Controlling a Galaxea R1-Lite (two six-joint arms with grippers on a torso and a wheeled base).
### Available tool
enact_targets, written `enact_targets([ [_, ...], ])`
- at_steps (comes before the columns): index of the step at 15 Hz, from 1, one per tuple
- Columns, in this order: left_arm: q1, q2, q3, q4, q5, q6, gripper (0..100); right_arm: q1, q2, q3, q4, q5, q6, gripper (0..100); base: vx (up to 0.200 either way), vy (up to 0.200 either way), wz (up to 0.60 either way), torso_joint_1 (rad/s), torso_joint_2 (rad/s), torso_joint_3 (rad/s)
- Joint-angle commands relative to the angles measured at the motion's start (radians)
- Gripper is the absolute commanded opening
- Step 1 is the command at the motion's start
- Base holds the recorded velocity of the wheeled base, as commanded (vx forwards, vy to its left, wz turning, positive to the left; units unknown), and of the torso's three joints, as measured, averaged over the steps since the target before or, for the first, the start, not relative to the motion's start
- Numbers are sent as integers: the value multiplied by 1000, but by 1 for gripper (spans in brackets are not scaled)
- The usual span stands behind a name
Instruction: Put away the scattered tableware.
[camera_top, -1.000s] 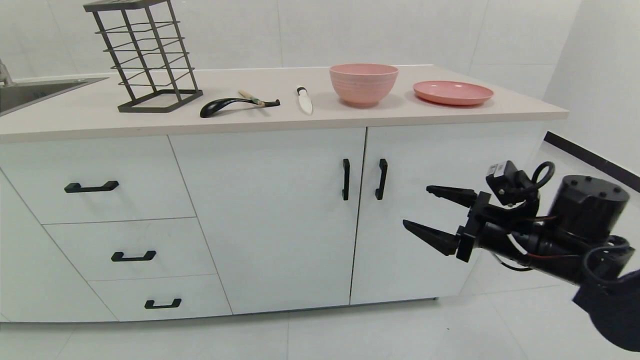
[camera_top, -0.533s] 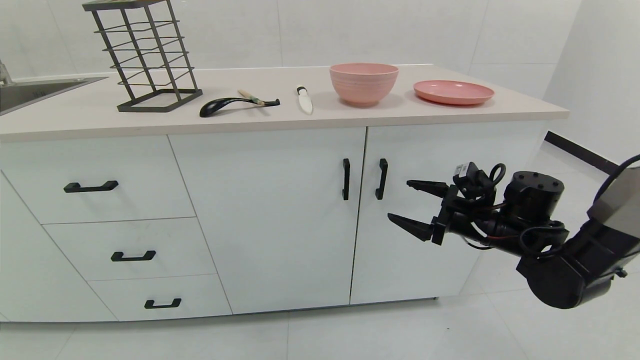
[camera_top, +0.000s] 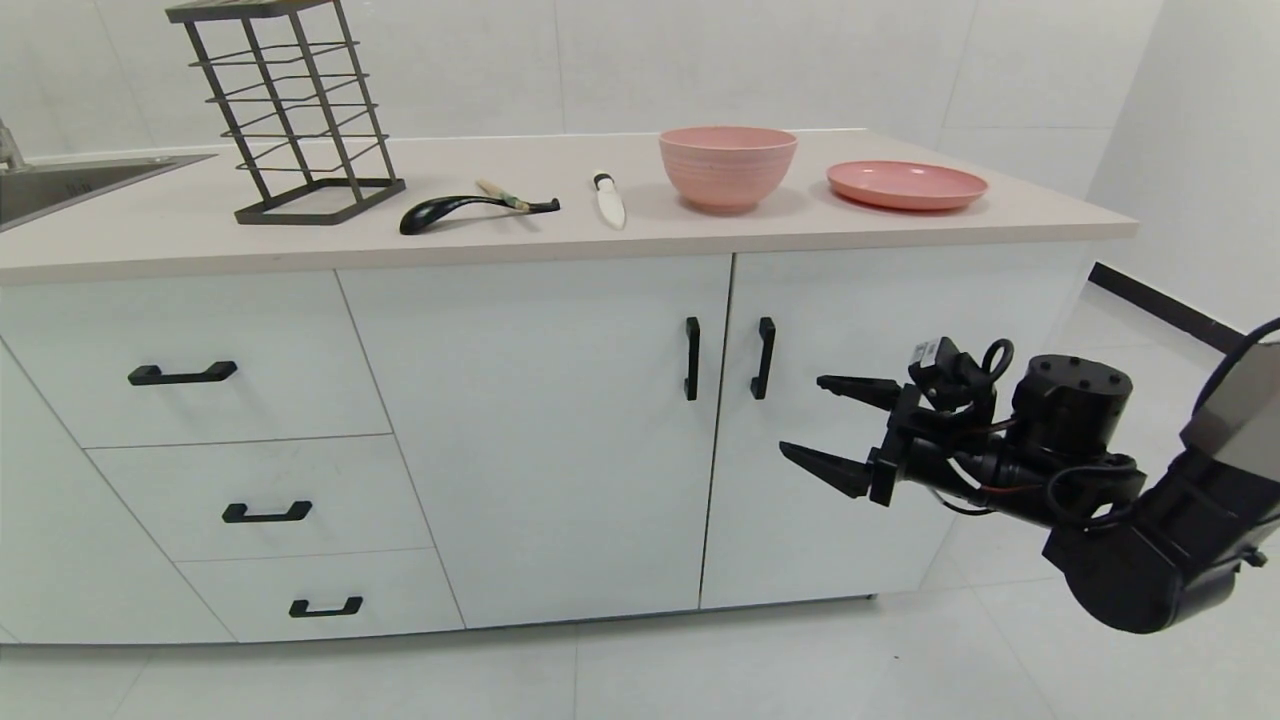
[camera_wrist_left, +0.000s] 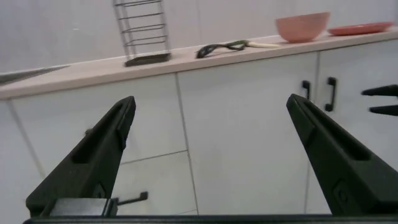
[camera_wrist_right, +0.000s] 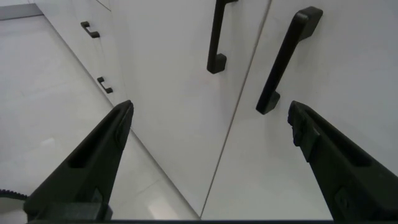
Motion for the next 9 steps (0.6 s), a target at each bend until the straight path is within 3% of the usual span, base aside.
enact_targets([
  [1, -11, 384, -197, 37, -185, 26, 100, -2, -66, 63, -2, 1, 0, 100, 0, 0, 0, 0, 0, 0],
  [2, -14, 453, -193, 35, -215, 49, 100, -9, -86, 89, -2, 1, 0, 100, 0, 0, 0, 0, 0, 0],
  [3, -37, 527, -186, 35, -263, 94, 100, -10, -98, 101, -2, 1, -1, 100, 0, 0, 0, 0, 0, 0],
  [5, -155, 668, -183, 32, -364, 178, 100, -38, -99, 105, -5, 1, -6, 100, 0, 0, 0, 0, 0, 0],
  [7, -324, 844, -184, -70, -392, 188, 100, -68, -93, 129, -30, 9, -4, 100, 0, 0, 0, 0, 0, 0],
  [9, -385, 1001, -175, -221, -392, 197, 100, -78, -92, 125, -31, 10, -4, 100, 0, 0, 0, 0, 0, 0],
])
